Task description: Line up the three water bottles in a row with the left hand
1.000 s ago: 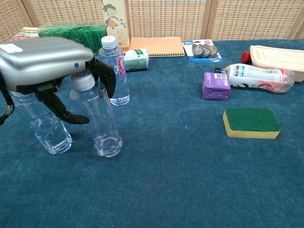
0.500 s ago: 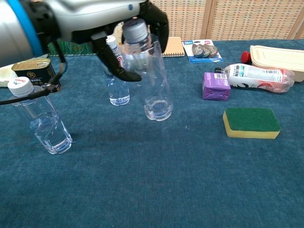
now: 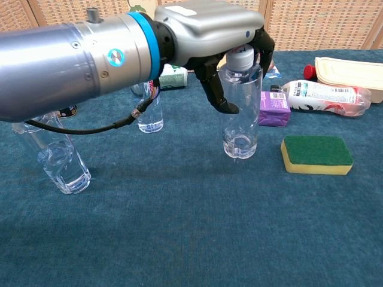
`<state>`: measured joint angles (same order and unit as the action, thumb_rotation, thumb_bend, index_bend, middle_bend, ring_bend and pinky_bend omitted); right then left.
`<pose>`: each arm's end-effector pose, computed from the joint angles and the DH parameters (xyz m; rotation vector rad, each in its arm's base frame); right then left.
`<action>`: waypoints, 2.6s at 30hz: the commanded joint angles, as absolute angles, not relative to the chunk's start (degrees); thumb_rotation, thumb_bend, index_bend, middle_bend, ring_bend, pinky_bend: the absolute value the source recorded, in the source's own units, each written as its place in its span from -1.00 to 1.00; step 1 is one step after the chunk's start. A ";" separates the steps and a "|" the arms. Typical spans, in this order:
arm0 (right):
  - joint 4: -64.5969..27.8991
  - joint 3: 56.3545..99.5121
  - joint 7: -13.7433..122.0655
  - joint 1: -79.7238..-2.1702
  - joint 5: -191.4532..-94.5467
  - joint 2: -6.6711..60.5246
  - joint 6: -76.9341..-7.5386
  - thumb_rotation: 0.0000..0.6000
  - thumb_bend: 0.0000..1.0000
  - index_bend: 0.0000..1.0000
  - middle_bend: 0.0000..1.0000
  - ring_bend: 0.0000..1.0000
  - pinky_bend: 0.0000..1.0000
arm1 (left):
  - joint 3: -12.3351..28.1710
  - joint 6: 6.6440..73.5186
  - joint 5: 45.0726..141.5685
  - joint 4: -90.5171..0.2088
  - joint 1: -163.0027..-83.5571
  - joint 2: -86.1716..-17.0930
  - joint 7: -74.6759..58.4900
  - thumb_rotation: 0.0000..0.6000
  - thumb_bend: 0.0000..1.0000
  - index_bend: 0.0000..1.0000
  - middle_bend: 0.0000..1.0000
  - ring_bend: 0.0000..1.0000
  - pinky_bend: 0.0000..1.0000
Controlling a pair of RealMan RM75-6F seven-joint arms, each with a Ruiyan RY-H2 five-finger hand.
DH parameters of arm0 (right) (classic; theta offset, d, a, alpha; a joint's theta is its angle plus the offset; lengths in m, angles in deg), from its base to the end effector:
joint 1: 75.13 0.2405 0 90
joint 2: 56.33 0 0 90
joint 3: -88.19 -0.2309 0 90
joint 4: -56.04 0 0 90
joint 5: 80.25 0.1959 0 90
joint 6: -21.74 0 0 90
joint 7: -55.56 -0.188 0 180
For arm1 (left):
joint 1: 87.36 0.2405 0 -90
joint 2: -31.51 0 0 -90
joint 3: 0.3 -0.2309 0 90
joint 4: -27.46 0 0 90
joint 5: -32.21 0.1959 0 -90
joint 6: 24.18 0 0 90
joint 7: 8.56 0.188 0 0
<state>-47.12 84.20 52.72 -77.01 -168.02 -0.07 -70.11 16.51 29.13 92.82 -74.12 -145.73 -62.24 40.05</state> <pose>-0.2645 -0.1917 0.2048 1.2441 -0.9269 0.9998 0.0678 0.3044 -0.0400 -2.2101 -0.4393 -1.1258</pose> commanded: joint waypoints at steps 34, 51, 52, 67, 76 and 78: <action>-47.25 84.53 51.12 -76.96 -168.17 -0.88 -69.57 1.00 -1.00 -0.92 -1.00 -1.00 -0.96 | 12.98 34.52 78.36 -71.70 -152.62 -65.38 44.01 1.00 -0.50 -1.00 -0.85 -0.78 -0.32; -48.17 84.93 52.72 -76.89 -168.60 -0.72 -69.28 1.00 -1.00 -0.92 -1.00 -1.00 -0.96 | 14.95 40.90 85.51 -89.05 -144.58 -45.45 32.25 1.00 -0.58 -1.00 -1.00 -0.98 -0.57; -48.31 84.92 52.86 -76.85 -168.66 -0.74 -69.26 1.00 -1.00 -0.92 -1.00 -1.00 -0.96 | 15.13 40.97 85.99 -89.99 -143.65 -43.38 30.69 1.00 -0.58 -1.00 -1.00 -0.99 -0.57; -49.02 85.55 54.32 -76.48 -169.71 -0.29 -68.56 1.00 -1.00 -0.92 -1.00 -1.00 -0.96 | 11.80 32.59 98.27 -82.81 -131.88 -29.76 -3.51 1.00 -0.68 -1.00 -1.00 -1.00 -0.59; -48.90 85.54 54.09 -76.18 -169.10 -0.30 -67.82 1.00 -1.00 -0.92 -1.00 -1.00 -0.96 | 3.84 37.10 115.93 -72.00 -122.21 -29.04 -26.23 1.00 -0.68 -1.00 -1.00 -1.00 -0.59; -48.92 85.55 54.12 -76.12 -169.16 -0.29 -67.75 1.00 -1.00 -0.92 -1.00 -1.00 -0.96 | 2.18 39.35 119.08 -69.09 -120.43 -29.27 -30.08 1.00 -0.68 -1.00 -1.00 -1.00 -0.59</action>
